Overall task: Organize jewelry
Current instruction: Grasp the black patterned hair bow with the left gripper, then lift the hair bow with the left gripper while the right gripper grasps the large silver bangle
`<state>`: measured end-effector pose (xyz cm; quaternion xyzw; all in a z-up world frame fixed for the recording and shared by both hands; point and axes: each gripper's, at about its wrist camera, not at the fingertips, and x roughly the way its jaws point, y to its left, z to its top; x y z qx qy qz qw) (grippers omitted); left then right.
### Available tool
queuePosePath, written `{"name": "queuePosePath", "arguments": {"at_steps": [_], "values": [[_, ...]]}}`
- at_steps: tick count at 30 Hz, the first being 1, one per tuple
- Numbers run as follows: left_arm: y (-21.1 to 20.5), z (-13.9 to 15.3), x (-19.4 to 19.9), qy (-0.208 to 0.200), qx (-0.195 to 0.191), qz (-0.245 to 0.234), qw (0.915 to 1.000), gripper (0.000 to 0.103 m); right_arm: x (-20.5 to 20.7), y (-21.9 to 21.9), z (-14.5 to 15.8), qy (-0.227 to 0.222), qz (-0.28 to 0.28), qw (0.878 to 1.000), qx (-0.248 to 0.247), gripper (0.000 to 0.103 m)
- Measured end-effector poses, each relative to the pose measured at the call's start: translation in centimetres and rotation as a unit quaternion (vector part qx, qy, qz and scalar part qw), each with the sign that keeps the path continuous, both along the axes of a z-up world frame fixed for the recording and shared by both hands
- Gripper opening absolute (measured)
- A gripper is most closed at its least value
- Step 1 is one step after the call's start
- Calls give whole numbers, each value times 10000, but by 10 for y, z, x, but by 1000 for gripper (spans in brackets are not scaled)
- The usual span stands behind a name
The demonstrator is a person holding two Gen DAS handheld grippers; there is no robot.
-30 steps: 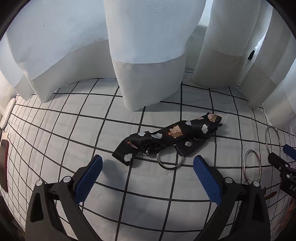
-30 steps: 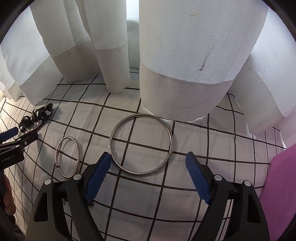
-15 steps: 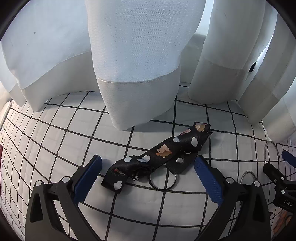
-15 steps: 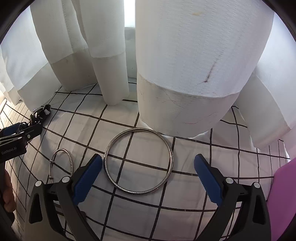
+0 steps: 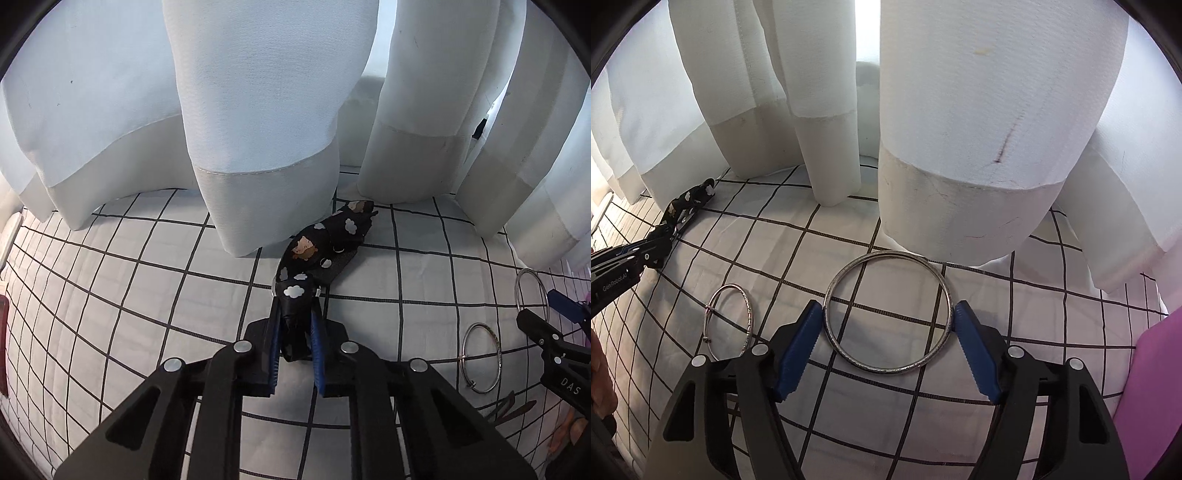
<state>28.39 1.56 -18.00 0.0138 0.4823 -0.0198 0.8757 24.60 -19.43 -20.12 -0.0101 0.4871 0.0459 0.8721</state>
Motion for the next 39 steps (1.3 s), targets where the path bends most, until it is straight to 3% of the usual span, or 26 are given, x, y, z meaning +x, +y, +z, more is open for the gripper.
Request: {"name": "queuePosePath", "arguments": {"at_steps": [9,21,23,39], "values": [[5,8,-40,-165,-195,-120,9996,12,-28,-2,-1,-30,-91,9998,168,71],[15,46,-90,-578,-509,-342,9964,12,-80,-2,10,-272,-193,9992,209,71],[15,52,-93,-619,-533,-386,9959,12,-82,-7,28,-298,-213,9991,213,71],[28,105,-126,-942,-704,-751,9902,12,-127,15,78,-657,-225,9969,373,71]]}}
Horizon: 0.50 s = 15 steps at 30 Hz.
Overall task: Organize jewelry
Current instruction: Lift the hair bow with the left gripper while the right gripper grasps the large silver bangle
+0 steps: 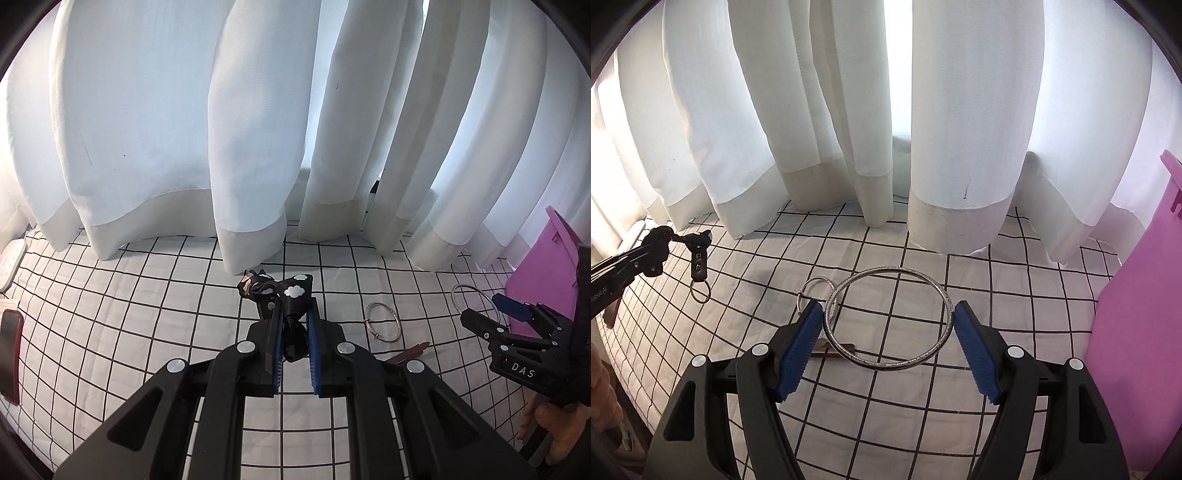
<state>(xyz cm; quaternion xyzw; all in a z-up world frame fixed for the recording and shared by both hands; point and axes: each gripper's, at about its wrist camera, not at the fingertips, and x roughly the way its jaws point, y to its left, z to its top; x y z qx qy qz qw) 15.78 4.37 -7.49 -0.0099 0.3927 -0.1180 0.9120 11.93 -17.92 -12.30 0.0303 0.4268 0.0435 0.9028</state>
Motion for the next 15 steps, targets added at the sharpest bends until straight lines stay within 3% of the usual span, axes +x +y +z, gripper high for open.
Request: {"name": "queuePosePath", "arguments": {"at_steps": [15], "values": [[7,61,-54,-532,-96,-729,9959,12,-74,30,75,-626,-206,9978,13,71]]}}
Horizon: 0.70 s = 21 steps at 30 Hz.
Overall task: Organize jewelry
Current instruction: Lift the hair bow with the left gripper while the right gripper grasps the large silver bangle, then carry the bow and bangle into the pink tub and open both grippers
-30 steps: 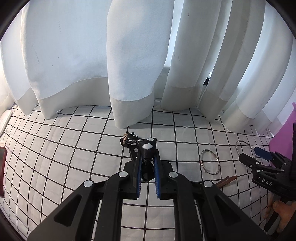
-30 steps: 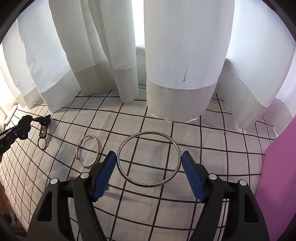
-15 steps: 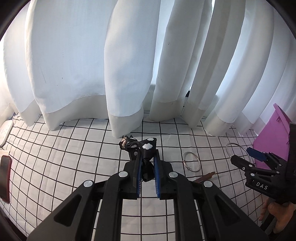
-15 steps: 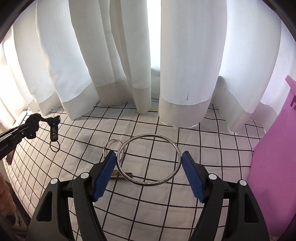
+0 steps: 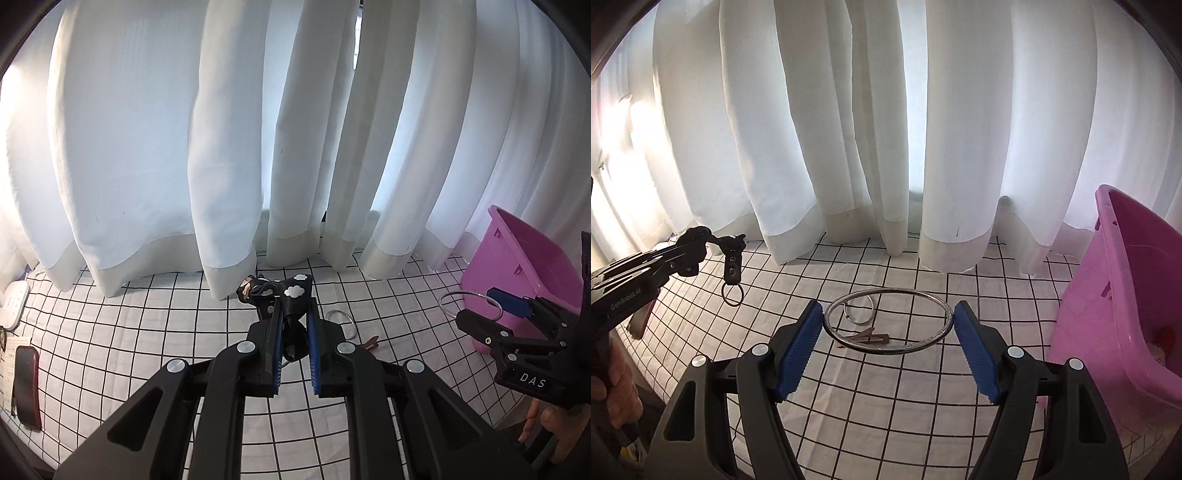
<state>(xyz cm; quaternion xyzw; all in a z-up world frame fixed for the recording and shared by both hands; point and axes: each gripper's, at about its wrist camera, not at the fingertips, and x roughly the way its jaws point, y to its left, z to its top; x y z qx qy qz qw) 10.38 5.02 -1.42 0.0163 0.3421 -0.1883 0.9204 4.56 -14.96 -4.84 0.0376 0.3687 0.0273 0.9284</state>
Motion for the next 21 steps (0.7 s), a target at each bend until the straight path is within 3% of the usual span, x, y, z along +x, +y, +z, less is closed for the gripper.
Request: {"name": "queuePosePath", "arguments": {"at_steps": [10,21], "values": [[-34,31,-29,-158,-135,-944,9953,12,-60,-26,40,-323,-572,9977,-186,71],[-139,75,-42,-458,-425,-1892,9799,12,-103,-120,97,-908,-1414,9851,-361,70]]}}
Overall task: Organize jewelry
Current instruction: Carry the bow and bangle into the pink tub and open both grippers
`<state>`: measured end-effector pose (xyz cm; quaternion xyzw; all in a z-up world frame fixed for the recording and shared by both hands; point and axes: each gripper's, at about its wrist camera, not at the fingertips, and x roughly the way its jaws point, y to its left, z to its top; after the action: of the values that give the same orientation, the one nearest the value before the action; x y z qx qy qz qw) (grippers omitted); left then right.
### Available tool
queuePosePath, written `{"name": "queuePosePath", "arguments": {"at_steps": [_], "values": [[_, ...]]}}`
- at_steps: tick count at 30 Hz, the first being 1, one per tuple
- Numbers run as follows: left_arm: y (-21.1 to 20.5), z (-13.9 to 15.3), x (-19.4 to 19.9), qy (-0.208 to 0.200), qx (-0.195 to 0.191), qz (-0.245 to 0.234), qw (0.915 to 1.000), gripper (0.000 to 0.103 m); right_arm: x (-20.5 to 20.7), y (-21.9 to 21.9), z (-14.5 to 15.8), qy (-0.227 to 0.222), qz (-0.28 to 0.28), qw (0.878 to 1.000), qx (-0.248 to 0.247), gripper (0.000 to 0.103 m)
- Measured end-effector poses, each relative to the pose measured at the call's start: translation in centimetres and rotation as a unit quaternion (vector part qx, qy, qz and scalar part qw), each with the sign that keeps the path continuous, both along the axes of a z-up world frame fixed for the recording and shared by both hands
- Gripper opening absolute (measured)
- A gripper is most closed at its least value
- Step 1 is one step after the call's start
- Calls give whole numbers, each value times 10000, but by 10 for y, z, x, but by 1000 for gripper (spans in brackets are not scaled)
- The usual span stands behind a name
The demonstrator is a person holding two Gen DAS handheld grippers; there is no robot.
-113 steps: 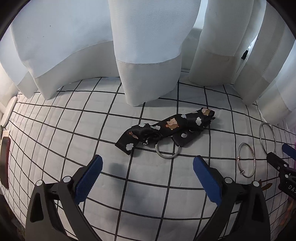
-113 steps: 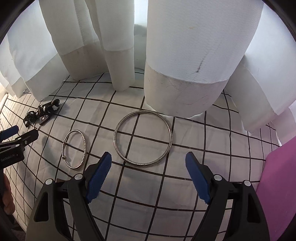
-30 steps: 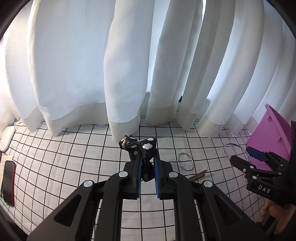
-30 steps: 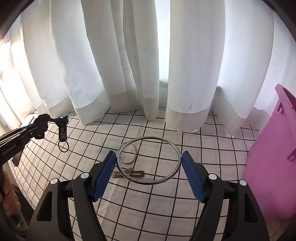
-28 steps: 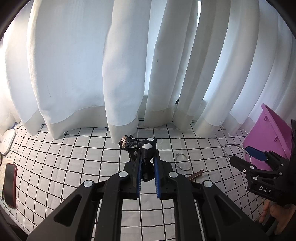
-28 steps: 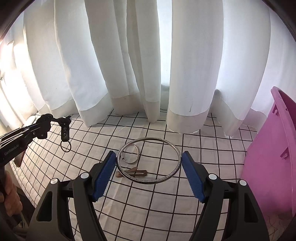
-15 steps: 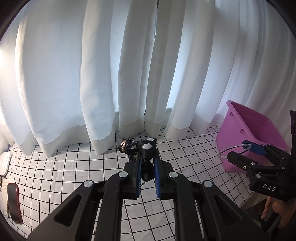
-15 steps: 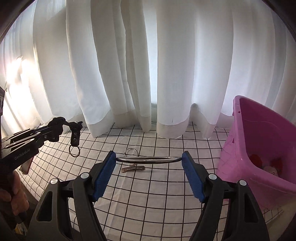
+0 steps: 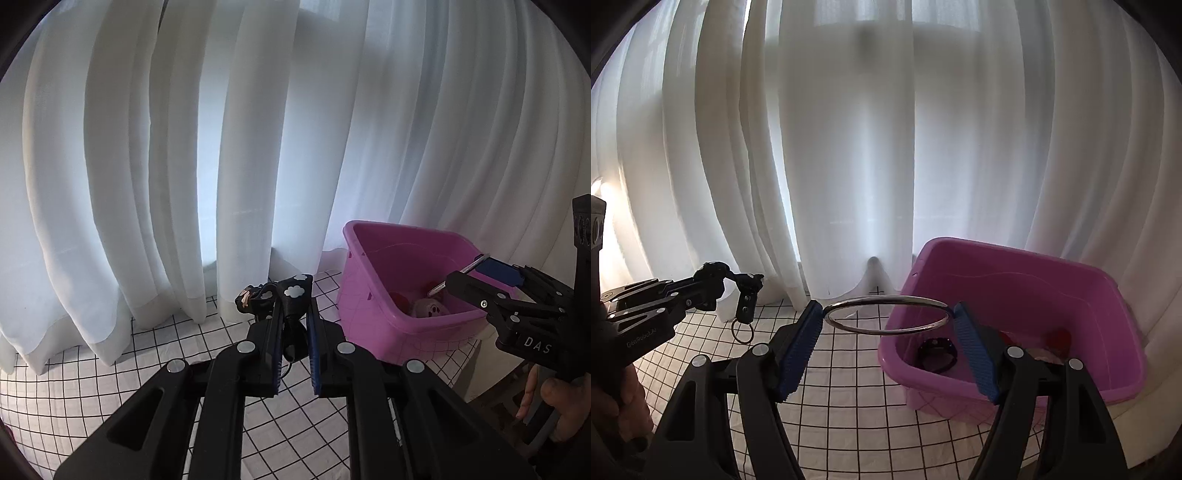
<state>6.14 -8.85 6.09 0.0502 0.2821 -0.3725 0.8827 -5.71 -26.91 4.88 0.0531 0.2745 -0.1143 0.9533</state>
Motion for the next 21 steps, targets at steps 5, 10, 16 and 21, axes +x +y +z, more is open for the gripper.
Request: {"name": "queuePosePath", "arguments": {"at_steps": [5,10,16,21], "values": [[-68,20,-6,-67,-145,-340,9993,12,-14,-60,11,-118,-305,9995,-40,70],[-142,25,-12,-37,-117,-629,9979,12,-22,-121,7,-36,-470,9989,35,70],[-216,13,-18,164,106,-728,9972,12,-23,-178,-12,197,-527,9981,267,70],[-257,-13,-10,383,443,-551,9968,12,-13,-211,-30,513,-489,9963,486,70]]}}
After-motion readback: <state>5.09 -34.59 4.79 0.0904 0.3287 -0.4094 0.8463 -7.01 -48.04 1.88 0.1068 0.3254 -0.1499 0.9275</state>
